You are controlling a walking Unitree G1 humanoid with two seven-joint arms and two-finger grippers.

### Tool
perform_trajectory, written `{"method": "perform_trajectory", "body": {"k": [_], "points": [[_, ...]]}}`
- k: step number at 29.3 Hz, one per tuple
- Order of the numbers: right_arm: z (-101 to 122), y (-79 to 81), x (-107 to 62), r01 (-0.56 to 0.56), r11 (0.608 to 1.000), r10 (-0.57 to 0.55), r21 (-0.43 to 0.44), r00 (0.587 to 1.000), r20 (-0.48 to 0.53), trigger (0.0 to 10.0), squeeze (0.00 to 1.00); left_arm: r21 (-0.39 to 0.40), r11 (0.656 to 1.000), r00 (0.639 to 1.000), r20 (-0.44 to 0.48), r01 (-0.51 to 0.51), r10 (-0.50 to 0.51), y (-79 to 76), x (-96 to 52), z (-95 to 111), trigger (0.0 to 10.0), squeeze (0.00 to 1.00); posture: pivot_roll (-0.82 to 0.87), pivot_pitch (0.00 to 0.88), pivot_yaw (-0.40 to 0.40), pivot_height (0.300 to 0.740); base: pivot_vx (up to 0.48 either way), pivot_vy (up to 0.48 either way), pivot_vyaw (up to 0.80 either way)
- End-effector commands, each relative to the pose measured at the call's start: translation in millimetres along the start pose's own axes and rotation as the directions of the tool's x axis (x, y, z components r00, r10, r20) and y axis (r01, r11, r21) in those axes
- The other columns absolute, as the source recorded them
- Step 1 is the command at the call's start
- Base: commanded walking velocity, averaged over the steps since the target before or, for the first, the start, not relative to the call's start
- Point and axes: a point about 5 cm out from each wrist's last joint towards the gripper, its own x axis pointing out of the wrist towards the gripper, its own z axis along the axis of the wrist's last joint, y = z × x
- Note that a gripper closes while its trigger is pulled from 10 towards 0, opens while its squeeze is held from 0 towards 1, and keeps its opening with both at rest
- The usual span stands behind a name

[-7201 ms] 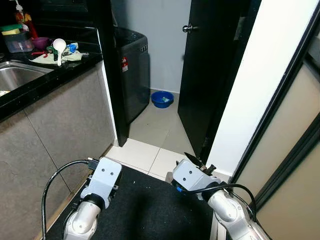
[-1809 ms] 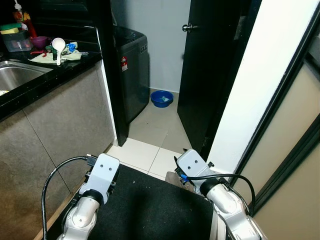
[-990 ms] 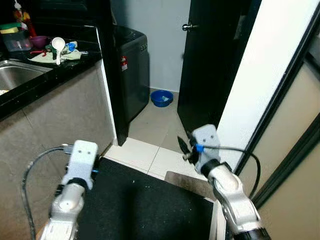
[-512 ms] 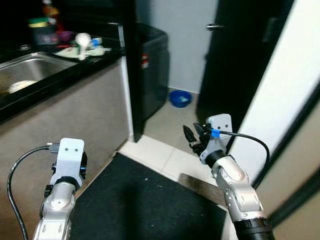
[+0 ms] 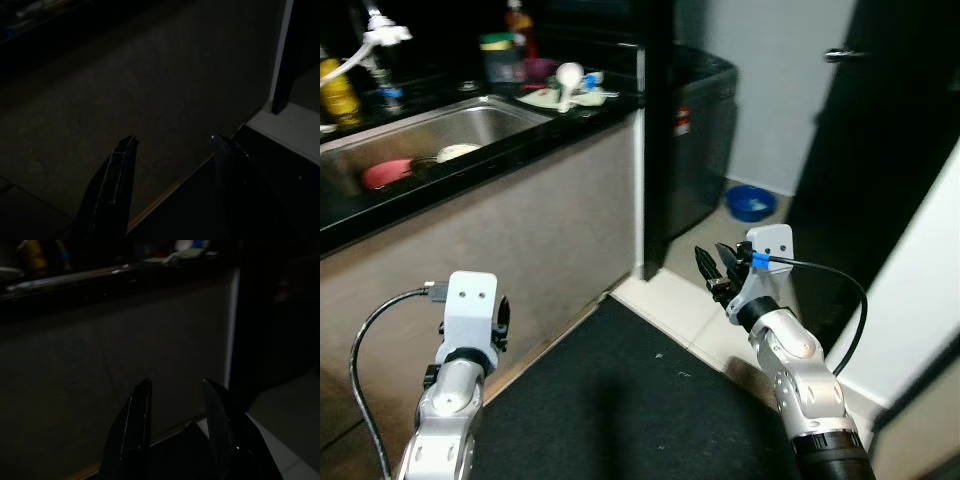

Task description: Kitchen organization

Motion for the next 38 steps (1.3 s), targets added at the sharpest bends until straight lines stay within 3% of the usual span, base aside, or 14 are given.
{"method": "perform_trajectory", "body": {"k": [1, 33, 38], "points": [[0, 1.5, 1.3, -0.004, 1.000, 0.004, 0.021, 1.000, 0.003, 10.0, 0.00, -0.007, 1.000, 1.000, -0.008, 0.015, -0.015, -1.8, -0.1, -1, 10.0, 0.00, -0.02, 0.000, 0.001, 0.740, 0.000, 0.000, 0.80], [3, 12.9, 1.5, -0.064, 0.997, 0.063, 0.042, 0.998, 0.026, 10.0, 0.00, -0.036, 0.998, 0.998, 0.039, 0.046, -0.044, -7.0, 3.4, 11, 10.0, 0.00, -0.02, 0.000, 0.003, 0.740, 0.000, 0.000, 0.80], [6, 11.8, 2.9, -0.044, 0.998, 0.042, 0.040, 0.998, 0.043, 10.0, 0.00, -0.054, 0.996, 0.996, 0.051, 0.074, -0.072, -9.9, 2.9, 14, 10.0, 0.00, -0.02, 0.000, 0.003, 0.740, 0.000, 0.000, 0.00]]}}
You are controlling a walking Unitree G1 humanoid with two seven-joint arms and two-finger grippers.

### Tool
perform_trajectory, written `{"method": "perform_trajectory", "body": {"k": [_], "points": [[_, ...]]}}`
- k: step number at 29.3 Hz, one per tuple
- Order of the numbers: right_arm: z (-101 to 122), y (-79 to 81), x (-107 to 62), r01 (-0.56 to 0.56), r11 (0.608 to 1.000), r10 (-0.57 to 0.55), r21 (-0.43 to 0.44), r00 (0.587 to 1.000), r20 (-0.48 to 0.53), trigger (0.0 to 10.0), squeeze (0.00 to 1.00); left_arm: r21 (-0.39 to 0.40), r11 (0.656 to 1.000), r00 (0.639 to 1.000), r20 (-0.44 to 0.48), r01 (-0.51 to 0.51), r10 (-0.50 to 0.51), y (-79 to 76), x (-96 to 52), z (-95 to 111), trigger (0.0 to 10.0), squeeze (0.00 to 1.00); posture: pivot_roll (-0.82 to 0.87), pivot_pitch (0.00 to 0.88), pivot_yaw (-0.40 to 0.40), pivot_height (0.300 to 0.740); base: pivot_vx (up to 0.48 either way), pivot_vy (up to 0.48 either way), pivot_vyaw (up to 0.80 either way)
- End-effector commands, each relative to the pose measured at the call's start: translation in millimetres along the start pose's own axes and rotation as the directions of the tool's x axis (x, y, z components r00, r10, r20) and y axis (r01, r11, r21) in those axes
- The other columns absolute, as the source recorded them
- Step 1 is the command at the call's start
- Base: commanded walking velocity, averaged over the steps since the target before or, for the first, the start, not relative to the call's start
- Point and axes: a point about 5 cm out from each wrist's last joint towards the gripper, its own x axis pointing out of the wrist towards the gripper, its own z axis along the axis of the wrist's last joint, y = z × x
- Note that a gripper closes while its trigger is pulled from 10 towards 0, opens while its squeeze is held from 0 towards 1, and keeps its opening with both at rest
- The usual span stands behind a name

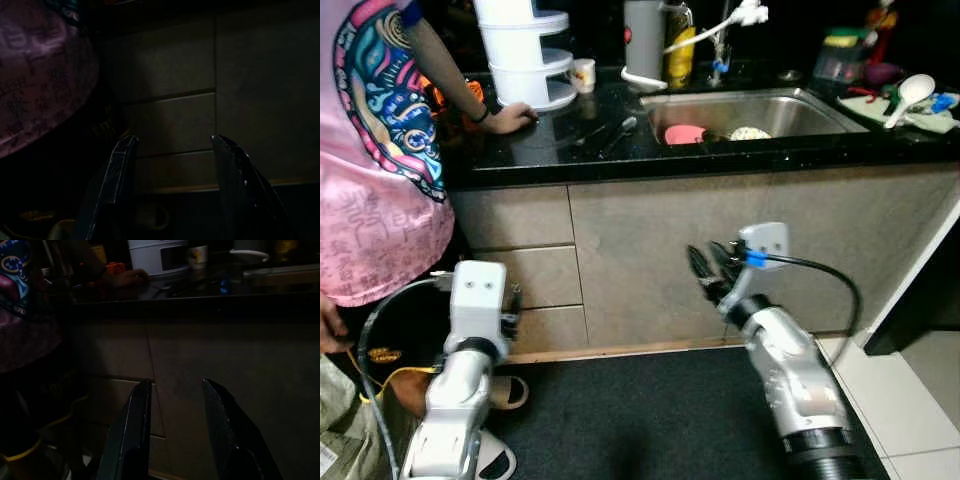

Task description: Kitchen organization

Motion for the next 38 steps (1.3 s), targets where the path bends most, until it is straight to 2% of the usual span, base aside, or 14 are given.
{"method": "perform_trajectory", "body": {"k": [1, 5, 16, 27, 38], "points": [[-1, -3.1, -1.1, 0.016, 1.000, -0.016, -0.005, 1.000, -0.006, 10.0, 0.00, -0.012, 1.000, 1.000, 0.006, 0.023, -0.023, -3.2, -1.1, 2, 10.0, 0.00, -0.02, 0.000, 0.005, 0.740, 0.000, 0.000, 0.00], [-3, -2.6, -0.9, 0.014, 1.000, -0.015, -0.023, 1.000, -0.022, 10.0, 0.00, -0.016, 1.000, 1.000, 0.010, 0.024, -0.024, -3.1, -1.6, 3, 10.0, 0.00, -0.02, 0.000, 0.005, 0.740, 0.000, 0.000, 0.00], [-2, 0.6, -1.0, 0.004, 1.000, -0.005, -0.031, 1.000, -0.023, 10.0, 0.00, -0.020, 0.999, 0.999, 0.019, 0.035, -0.034, -3.9, -2.2, 6, 10.0, 0.00, -0.01, 0.000, 0.004, 0.740, 0.303, 0.000, 0.00], [1, 11.1, -0.2, -0.062, 0.998, 0.062, -0.013, 0.998, -0.004, 10.0, 0.00, -0.019, 0.999, 0.999, 0.030, 0.035, -0.035, -5.9, -2.0, 9, 10.0, 0.00, -0.01, 0.000, -0.007, 0.740, 0.326, 0.000, 0.00], [8, 20.1, 3.9, -0.105, 0.994, 0.105, -0.008, 0.994, 0.021, 10.0, 0.00, -0.015, 1.000, 0.998, 0.052, 0.022, -0.022, 0.2, -0.9, 17, 10.0, 0.00, 0.00, 0.000, 0.000, 0.740, 0.354, 0.000, 0.00]]}}
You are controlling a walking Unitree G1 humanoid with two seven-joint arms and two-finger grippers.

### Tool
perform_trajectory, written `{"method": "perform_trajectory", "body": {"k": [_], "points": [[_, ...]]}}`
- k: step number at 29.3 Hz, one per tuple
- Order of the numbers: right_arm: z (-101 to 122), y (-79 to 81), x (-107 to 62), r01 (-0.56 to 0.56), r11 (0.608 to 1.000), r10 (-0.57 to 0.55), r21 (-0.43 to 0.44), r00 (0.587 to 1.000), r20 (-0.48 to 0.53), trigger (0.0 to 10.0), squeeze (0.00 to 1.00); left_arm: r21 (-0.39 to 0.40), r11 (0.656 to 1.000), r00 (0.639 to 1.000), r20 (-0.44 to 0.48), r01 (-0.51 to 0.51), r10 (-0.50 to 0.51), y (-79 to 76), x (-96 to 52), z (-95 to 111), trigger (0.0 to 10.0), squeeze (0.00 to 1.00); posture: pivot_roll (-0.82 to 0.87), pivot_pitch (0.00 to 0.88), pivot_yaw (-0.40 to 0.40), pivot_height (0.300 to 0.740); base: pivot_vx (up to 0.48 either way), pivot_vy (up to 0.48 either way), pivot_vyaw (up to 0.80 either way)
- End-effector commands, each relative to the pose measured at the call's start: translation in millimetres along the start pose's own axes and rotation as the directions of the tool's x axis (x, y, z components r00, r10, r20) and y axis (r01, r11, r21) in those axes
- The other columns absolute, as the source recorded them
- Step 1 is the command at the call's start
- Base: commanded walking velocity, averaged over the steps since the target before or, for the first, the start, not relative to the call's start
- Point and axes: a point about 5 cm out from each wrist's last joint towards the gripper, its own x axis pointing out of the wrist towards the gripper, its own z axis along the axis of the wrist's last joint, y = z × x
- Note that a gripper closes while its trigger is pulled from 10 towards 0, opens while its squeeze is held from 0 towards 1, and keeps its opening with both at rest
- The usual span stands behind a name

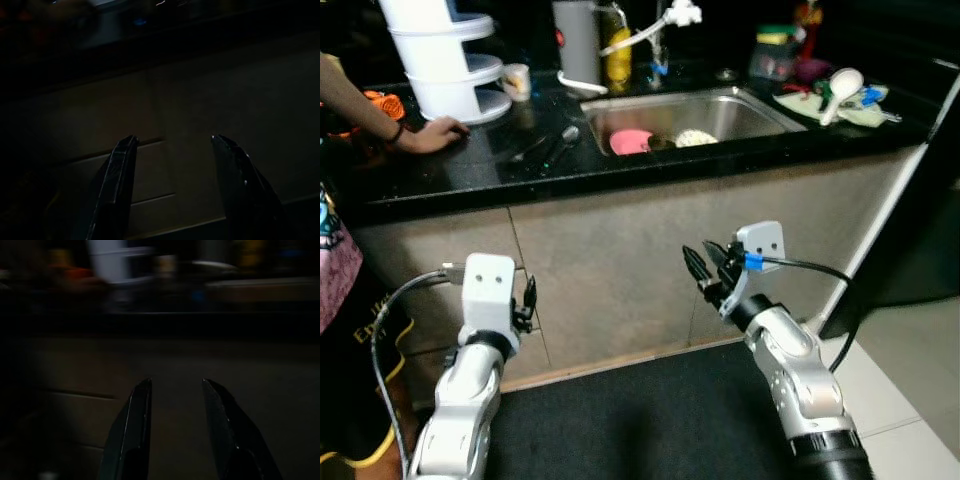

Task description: Kitchen organization

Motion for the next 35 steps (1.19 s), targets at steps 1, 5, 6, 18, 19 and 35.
{"method": "perform_trajectory", "body": {"k": [1, 5, 6, 18, 19, 35], "points": [[2, -3.5, -3.0, 0.005, 1.000, -0.005, 0.009, 1.000, 0.006, 10.0, 0.00, -0.009, 1.000, 1.000, -0.013, 0.009, -0.009, -1.7, -0.8, -1, 10.0, 0.00, 0.00, 0.000, 0.004, 0.740, 0.364, 0.000, 0.00], [2, 3.1, -2.9, -0.019, 1.000, 0.019, 0.014, 1.000, 0.009, 10.0, 0.00, -0.002, 1.000, 1.000, -0.010, 0.002, -0.002, 1.4, -1.3, 0, 10.0, 0.00, 0.01, 0.000, 0.004, 0.740, 0.371, 0.000, 0.00], [2, 3.1, -2.9, -0.019, 1.000, 0.019, 0.014, 1.000, 0.009, 10.0, 0.00, -0.002, 1.000, 1.000, -0.010, 0.002, -0.002, 1.4, -1.3, 0, 10.0, 0.00, 0.01, 0.000, 0.004, 0.740, 0.371, 0.000, 0.00], [5, 8.8, -2.9, -0.089, 0.996, 0.089, -0.017, 0.996, 0.013, 10.0, 0.00, -0.007, 1.000, 1.000, -0.007, -0.010, 0.010, 1.1, -0.9, 2, 10.0, 0.00, 0.01, 0.000, -0.011, 0.740, 0.384, 0.000, 0.17], [5, 9.5, -2.8, -0.095, 0.995, 0.096, -0.019, 0.995, 0.013, 10.0, 0.00, -0.007, 1.000, 1.000, -0.007, -0.010, 0.010, 0.9, -0.8, 2, 10.0, 0.00, 0.01, 0.000, -0.011, 0.740, 0.398, 0.000, 0.80], [13, 12.4, 0.0, -0.096, 0.995, 0.094, 0.027, 0.994, 0.054, 10.0, 0.00, -0.014, 1.000, 1.000, 0.002, -0.027, 0.027, 6.4, -0.8, 4, 10.0, 0.00, 0.00, 0.000, -0.015, 0.740, 0.450, 0.000, 0.23]]}}
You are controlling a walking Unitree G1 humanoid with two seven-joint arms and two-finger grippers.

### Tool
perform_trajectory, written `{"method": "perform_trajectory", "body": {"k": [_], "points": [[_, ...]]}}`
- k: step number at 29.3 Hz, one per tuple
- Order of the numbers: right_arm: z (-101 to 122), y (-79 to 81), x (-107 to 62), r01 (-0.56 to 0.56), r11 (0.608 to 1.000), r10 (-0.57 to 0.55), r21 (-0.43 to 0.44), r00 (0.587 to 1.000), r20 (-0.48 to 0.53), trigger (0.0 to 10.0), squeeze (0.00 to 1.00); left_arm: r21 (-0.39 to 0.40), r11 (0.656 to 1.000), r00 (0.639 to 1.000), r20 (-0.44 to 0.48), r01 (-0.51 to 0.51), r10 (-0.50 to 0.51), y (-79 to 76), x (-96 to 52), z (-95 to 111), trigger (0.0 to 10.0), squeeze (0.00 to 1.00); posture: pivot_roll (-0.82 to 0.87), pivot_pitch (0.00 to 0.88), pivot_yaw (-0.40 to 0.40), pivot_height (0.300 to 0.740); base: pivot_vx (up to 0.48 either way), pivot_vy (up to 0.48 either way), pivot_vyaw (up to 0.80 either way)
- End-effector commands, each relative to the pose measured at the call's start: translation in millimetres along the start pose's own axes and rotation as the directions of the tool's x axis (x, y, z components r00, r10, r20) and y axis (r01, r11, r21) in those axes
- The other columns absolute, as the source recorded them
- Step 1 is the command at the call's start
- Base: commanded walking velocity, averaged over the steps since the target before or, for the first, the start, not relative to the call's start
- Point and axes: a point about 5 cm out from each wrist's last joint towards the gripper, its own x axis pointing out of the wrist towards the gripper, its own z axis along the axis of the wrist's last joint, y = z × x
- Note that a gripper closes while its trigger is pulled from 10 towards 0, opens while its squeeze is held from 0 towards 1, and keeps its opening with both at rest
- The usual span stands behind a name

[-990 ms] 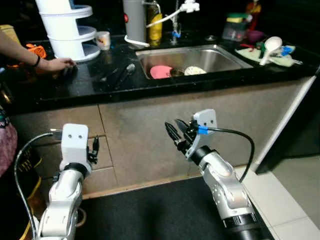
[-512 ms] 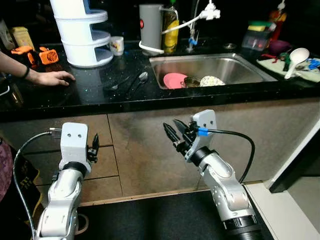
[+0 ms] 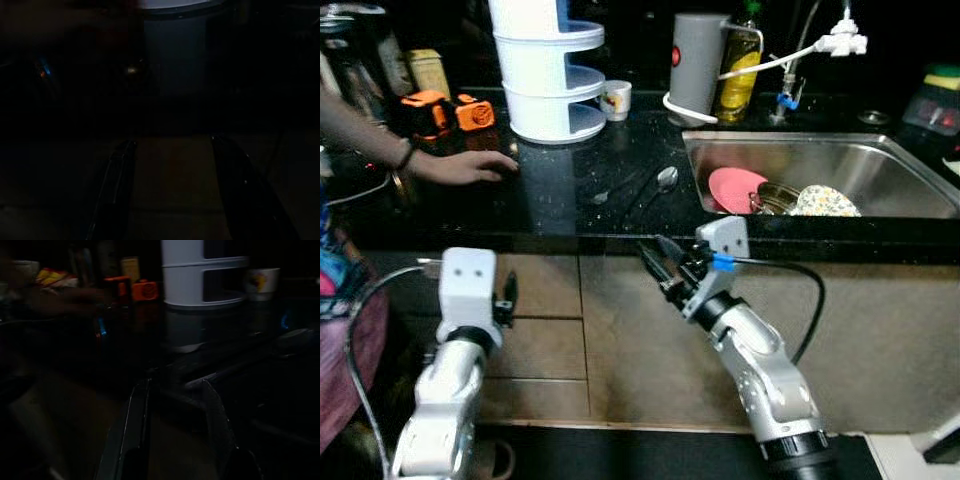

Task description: Kitchen organization

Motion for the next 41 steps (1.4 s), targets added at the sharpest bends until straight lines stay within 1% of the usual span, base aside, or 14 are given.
{"method": "perform_trajectory", "body": {"k": [1, 5, 14, 25, 26, 27, 28, 29, 32, 34, 37, 38, 39, 41], "points": [[5, -3.2, 0.0, 0.007, 1.000, -0.007, 0.001, 1.000, 0.009, 10.0, 0.00, -0.005, 1.000, 1.000, -0.006, 0.005, -0.005, -0.6, 0.1, 0, 10.0, 0.00, 0.00, 0.000, -0.015, 0.740, 0.480, 0.000, 0.00], [6, -3.0, 1.5, 0.007, 1.000, -0.007, -0.005, 1.000, 0.006, 10.0, 0.00, -0.004, 1.000, 1.000, -0.003, 0.002, -0.002, 0.1, 0.5, 0, 10.0, 0.00, 0.00, 0.000, -0.015, 0.740, 0.480, 0.000, 0.00], [18, 10.1, 9.5, -0.020, 1.000, 0.021, -0.013, 1.000, 0.024, 10.0, 0.00, 0.006, 1.000, 1.000, -0.007, -0.014, 0.014, 4.9, -0.4, 0, 10.0, 0.00, 0.01, 0.000, -0.004, 0.740, 0.428, 0.000, 0.00], [28, 6.4, 16.5, 0.039, 0.997, -0.042, -0.073, 0.998, -0.038, 10.0, 0.00, 0.017, 1.000, 1.000, -0.002, 0.000, 0.001, -8.8, -3.0, -2, 10.0, 0.00, 0.01, 0.000, -0.026, 0.740, 0.000, 0.000, 0.00], [32, 4.9, 18.3, 0.046, 0.996, -0.049, -0.078, 0.998, -0.038, 10.0, 0.80, 0.025, 1.000, 1.000, 0.008, 0.004, -0.004, -10.0, -4.1, -1, 10.0, 0.00, 0.01, 0.000, -0.030, 0.740, 0.000, 0.000, 0.00], [34, 4.0, 19.4, 0.050, 0.995, -0.053, -0.081, 0.998, -0.037, 10.0, 0.80, 0.031, 0.999, 1.000, 0.014, 0.008, -0.008, -10.8, -4.9, -1, 10.0, 0.00, 0.01, 0.000, -0.030, 0.740, 0.000, 0.000, 0.00], [39, 0.0, 21.3, 0.073, 0.992, -0.078, -0.102, 0.996, -0.044, 10.0, 1.00, 0.059, 0.998, 0.999, 0.045, 0.023, -0.026, -12.6, -6.2, 3, 10.0, 0.00, 0.01, 0.000, -0.032, 0.740, 0.000, 0.000, 0.00], [39, 0.0, 21.3, 0.073, 0.992, -0.078, -0.102, 0.996, -0.044, 10.0, 1.00, 0.059, 0.998, 0.999, 0.045, 0.023, -0.026, -12.6, -6.2, 3, 10.0, 0.00, 0.01, 0.000, -0.032, 0.740, 0.000, 0.000, 0.00], [45, -7.3, 22.7, 0.118, 0.987, -0.127, -0.109, 0.989, -0.076, 10.0, 1.00, 0.101, 0.994, 0.990, 0.133, 0.037, -0.050, -15.1, -6.3, 20, 10.0, 0.00, 0.01, 0.000, -0.033, 0.740, 0.000, 0.000, 0.00], [46, -11.8, 21.8, 0.138, 0.984, -0.154, -0.116, 0.978, -0.142, 10.0, 1.00, 0.130, 0.991, 0.979, 0.200, 0.024, -0.050, -15.1, -5.6, 33, 10.0, 0.00, 0.00, 0.000, -0.038, 0.740, 0.000, 0.000, 0.00], [46, -12.9, 21.4, 0.144, 0.983, -0.162, -0.116, 0.973, -0.165, 10.0, 1.00, 0.138, 0.990, 0.975, 0.217, 0.019, -0.049, -14.8, -5.3, 37, 10.0, 0.00, 0.00, 0.000, -0.038, 0.740, 0.000, 0.000, 0.00], [45, -13.7, 21.2, 0.150, 0.984, -0.166, -0.092, 0.964, -0.207, 10.0, 1.00, 0.146, 0.989, 0.971, 0.236, 0.007, -0.042, -14.0, -4.9, 41, 10.0, 0.00, 0.00, 0.000, -0.039, 0.740, 0.000, 0.000, 0.00], [41, -11.4, 19.8, 0.137, 0.989, -0.146, -0.052, 0.931, -0.335, 10.0, 0.00, 0.155, 0.988, 0.965, 0.261, -0.025, -0.017, -11.4, -4.1, 45, 10.0, 0.00, 0.00, 0.000, -0.039, 0.740, 0.000, 0.000, 0.00], [40, -10.3, 19.1, 0.130, 0.991, -0.136, -0.041, 0.917, -0.375, 10.0, 0.00, 0.157, 0.987, 0.963, 0.268, -0.035, -0.008, -10.5, -3.9, 47, 10.0, 0.00, 0.00, 0.000, -0.039, 0.740, 0.000, 0.000, 0.00]]}}
